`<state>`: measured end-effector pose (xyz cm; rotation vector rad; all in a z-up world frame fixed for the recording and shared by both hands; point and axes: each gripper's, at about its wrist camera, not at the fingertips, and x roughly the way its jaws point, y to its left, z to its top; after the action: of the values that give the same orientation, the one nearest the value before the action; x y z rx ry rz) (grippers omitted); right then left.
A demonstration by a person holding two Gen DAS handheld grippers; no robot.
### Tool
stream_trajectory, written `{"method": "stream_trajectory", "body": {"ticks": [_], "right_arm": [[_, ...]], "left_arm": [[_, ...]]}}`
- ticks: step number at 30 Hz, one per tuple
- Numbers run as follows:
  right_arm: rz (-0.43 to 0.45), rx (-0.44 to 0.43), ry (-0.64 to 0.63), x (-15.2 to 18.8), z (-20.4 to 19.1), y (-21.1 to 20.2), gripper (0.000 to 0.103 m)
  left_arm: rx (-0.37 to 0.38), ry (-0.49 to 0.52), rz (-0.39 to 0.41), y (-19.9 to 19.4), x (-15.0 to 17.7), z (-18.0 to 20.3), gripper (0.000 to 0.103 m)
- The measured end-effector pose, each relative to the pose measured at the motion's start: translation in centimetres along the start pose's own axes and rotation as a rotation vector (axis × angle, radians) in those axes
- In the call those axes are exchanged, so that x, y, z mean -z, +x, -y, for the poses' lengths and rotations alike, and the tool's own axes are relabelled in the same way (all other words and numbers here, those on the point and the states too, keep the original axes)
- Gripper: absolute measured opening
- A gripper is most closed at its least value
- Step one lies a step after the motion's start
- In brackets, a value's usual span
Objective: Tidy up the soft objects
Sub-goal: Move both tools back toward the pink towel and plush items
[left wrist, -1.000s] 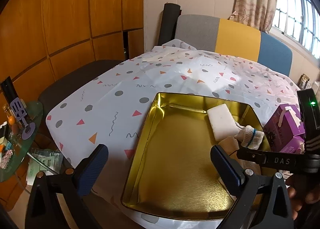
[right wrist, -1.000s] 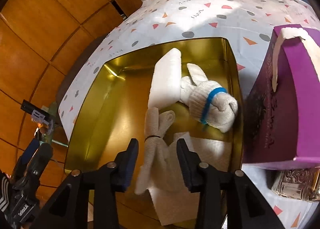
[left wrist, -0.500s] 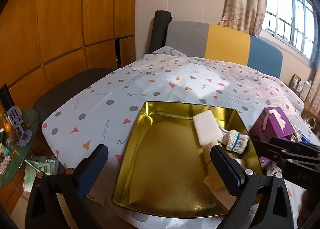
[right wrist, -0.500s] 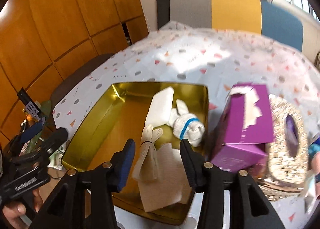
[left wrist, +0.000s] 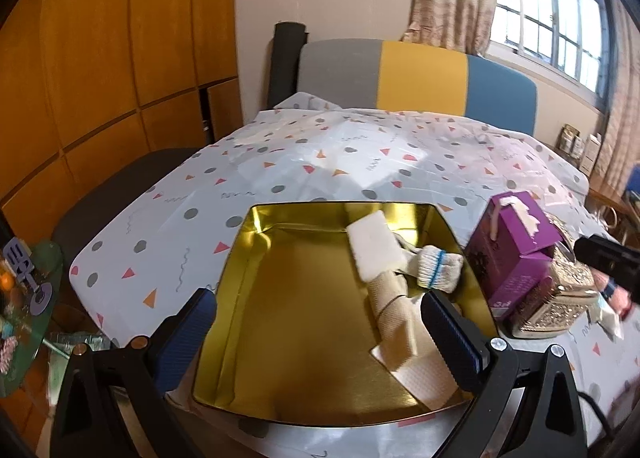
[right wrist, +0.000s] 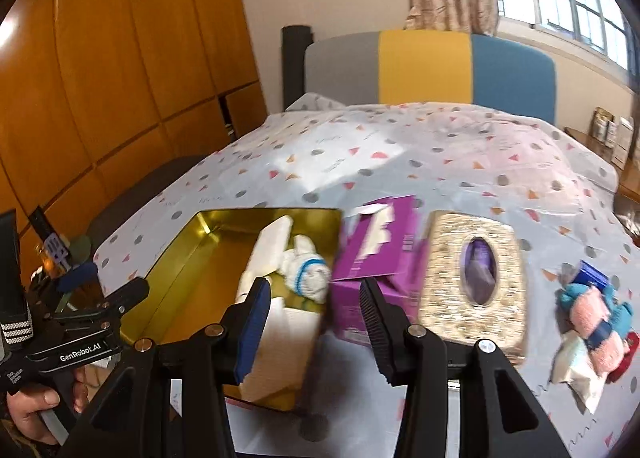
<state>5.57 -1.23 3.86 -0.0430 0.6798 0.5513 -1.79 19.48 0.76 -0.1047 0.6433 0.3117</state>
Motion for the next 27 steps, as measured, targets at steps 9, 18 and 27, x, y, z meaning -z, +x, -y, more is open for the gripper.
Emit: {"method": "stream_trajectory", "body": {"ticks": [9, 18, 27], "right_arm": [[0.02, 0.135, 0.129, 1.5, 7.5, -3.6, 0.047], [0.038, 0.277, 0.379, 4.9, 17.0, -7.8, 0.047], [0.091, 0.408, 0.558, 8.3, 22.5, -12.7, 0.047]], "left_arm": [[0.059, 0.074, -0.006, -0.1, -0.1, 2.7, 0.103], [0.183, 0.162, 0.017, -1.0, 0.4, 6.1, 0.103], [0.438, 0.287, 0.01, -2.7, -0.4, 12.3, 0.103]]}}
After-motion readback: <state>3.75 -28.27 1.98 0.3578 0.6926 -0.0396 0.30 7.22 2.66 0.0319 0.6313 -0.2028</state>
